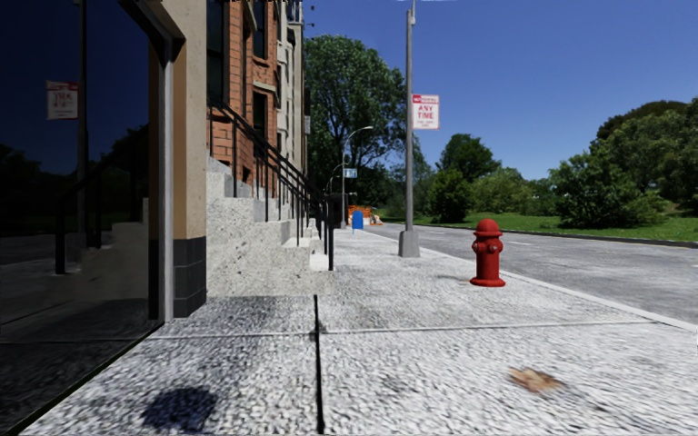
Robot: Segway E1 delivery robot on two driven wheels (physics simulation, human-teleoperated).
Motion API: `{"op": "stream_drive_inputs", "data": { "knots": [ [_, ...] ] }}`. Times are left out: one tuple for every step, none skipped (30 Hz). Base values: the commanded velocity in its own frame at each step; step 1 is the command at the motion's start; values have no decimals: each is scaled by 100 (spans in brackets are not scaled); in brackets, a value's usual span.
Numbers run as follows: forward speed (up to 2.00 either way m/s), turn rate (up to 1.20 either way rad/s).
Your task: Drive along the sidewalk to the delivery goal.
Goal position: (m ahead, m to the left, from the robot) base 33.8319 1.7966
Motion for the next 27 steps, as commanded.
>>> {"op": "stream_drive_inputs", "data": {
  "knots": [
    [151,-48],
    [151,-48],
    [151,-48],
    [151,-48],
    [151,-48],
    [151,-48],
    [152,-47],
    [154,-43],
    [156,-41],
    [157,-41],
    [157,-41],
    [162,-41],
    [200,-40],
    [200,-40],
    [200,-38],
    [200,-30],
    [200,-20],
    [200,-20],
    [200,-16],
    [200,-16],
    [200,-15],
    [200,-15],
    [200,-15],
    [200,-15],
    [200,-15],
    [200,-15],
    [200,-15]
  ]
}}
